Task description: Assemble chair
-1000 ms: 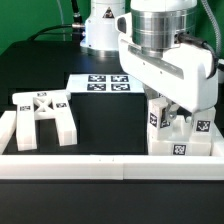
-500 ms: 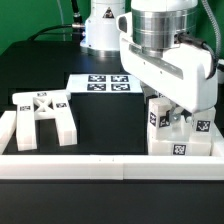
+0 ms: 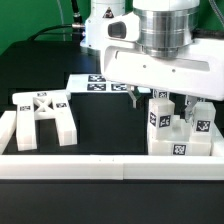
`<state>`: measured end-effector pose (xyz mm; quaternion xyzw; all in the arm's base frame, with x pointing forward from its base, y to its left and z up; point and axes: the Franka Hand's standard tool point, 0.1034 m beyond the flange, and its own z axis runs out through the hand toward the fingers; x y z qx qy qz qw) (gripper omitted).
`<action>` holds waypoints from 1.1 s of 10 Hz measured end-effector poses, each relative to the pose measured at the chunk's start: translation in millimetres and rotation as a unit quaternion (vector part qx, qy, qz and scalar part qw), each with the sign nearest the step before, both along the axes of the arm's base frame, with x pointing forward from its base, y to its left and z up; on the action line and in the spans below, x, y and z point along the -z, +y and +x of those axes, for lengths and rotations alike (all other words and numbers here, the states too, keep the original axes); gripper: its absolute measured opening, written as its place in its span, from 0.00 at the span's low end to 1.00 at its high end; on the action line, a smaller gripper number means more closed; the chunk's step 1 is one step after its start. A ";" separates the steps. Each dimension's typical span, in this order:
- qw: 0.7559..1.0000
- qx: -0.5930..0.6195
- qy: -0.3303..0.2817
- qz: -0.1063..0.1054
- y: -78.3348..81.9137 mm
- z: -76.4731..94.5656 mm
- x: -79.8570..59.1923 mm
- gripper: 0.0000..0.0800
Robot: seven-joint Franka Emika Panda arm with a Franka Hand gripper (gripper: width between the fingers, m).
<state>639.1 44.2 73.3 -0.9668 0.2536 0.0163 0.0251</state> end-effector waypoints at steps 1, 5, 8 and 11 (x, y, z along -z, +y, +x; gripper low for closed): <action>1.000 -0.022 -0.001 0.000 -0.1 0.1 -0.2 0.81; 0.987 -0.162 -0.010 0.002 -1.5 0.6 -0.7 0.81; 0.960 -0.279 -0.013 -0.004 -4.7 0.4 -0.4 0.81; 0.958 -0.288 -0.012 -0.006 -6.5 0.1 0.8 0.67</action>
Offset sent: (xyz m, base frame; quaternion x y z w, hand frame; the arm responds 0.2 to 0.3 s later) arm 0.0002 0.0007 0.0038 -0.0029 0.0010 -0.1316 0.9913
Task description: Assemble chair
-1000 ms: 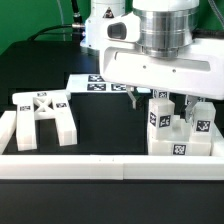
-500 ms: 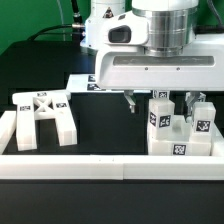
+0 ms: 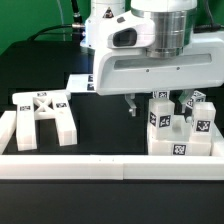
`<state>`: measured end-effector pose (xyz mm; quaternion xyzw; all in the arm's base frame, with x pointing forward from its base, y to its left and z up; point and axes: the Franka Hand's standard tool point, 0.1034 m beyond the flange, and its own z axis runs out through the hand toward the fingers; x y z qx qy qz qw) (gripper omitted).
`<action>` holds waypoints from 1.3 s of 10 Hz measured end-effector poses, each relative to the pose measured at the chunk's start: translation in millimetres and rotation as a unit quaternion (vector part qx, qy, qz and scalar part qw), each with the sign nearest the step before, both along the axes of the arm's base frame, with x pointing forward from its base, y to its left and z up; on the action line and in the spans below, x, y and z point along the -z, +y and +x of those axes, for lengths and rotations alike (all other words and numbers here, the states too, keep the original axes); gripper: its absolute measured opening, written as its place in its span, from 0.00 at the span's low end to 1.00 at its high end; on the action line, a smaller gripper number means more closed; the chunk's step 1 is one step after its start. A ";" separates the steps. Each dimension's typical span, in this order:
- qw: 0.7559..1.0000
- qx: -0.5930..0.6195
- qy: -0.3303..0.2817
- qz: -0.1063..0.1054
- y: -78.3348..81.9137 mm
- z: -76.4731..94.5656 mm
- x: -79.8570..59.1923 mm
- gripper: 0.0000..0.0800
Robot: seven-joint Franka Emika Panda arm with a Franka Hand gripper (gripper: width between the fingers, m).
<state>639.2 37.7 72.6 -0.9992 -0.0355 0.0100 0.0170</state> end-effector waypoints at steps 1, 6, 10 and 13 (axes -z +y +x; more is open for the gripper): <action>1.000 0.003 0.000 0.000 0.0 0.0 0.0 0.49; 0.989 0.151 0.006 -0.001 2.0 -0.3 0.3 0.36; 0.927 0.373 0.021 0.011 -1.0 -1.3 2.2 0.36; 0.868 0.495 0.028 0.018 0.8 0.4 2.3 0.36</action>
Offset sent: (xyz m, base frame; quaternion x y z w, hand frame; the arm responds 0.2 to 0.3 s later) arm 0.0000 0.0000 0.0000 0.0000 0.0000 0.0000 1.0000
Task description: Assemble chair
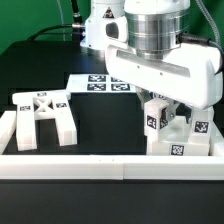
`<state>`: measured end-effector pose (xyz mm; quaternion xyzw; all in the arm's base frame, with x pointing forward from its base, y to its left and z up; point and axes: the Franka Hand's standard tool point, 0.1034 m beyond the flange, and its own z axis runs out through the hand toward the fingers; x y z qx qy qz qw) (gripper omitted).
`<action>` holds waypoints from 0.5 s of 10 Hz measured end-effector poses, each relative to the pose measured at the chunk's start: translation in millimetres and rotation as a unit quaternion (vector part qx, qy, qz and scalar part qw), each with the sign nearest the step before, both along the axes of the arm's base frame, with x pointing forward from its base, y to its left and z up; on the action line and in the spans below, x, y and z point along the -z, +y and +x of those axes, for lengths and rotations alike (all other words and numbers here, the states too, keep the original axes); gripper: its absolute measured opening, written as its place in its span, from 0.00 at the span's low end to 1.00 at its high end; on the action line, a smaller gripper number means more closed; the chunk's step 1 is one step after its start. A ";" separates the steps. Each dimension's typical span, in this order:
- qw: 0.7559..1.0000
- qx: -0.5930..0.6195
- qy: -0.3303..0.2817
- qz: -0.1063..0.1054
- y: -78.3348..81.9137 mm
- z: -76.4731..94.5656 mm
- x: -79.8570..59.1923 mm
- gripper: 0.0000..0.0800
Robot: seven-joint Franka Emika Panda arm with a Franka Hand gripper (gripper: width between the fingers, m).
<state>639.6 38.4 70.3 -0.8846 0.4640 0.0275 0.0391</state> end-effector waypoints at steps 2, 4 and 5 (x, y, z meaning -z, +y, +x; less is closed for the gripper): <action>0.998 0.065 0.006 -0.001 0.3 0.0 0.3 0.36; 0.998 0.069 0.007 -0.001 0.3 -0.1 0.4 0.46; 0.999 0.051 0.005 -0.001 0.2 -0.1 0.4 0.63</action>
Offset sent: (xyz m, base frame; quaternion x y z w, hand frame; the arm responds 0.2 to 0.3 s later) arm 0.0000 0.0000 0.0000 0.0000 0.0000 0.0650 0.9979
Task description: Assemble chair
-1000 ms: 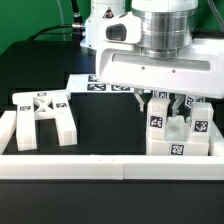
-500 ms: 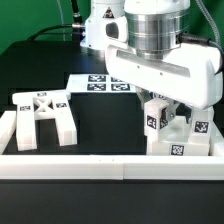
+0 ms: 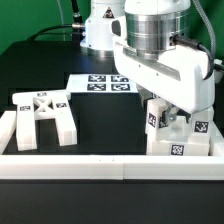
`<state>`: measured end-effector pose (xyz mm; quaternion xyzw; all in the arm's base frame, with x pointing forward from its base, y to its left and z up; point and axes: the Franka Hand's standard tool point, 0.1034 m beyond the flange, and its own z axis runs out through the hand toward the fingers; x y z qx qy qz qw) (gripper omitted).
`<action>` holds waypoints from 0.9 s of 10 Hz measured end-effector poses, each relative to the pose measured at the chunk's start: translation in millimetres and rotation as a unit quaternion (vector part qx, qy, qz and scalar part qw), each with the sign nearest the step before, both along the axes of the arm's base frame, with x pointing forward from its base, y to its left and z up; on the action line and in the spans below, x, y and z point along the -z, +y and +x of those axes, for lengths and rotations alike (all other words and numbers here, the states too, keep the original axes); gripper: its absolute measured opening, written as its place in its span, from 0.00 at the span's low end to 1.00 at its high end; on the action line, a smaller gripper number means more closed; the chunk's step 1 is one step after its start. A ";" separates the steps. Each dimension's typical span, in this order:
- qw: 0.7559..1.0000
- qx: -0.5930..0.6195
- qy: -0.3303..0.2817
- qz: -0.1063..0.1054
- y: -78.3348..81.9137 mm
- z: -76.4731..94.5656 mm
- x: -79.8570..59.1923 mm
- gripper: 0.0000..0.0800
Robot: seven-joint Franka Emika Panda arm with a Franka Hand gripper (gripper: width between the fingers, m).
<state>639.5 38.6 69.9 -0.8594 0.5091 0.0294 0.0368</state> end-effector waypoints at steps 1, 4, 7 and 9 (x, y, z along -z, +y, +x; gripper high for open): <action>1.000 -0.015 0.001 0.000 0.3 -1.1 0.5 0.63; 0.987 -0.163 -0.008 -0.009 -0.7 -1.5 0.6 0.80; 0.956 -0.293 -0.020 -0.008 -3.7 -0.6 0.1 0.81; 0.928 -0.371 -0.024 -0.009 -4.4 -0.6 0.0 0.81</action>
Offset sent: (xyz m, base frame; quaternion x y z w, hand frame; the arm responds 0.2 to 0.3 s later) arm -0.0017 -0.0004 0.0027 -0.0153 0.0076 -0.2727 0.9620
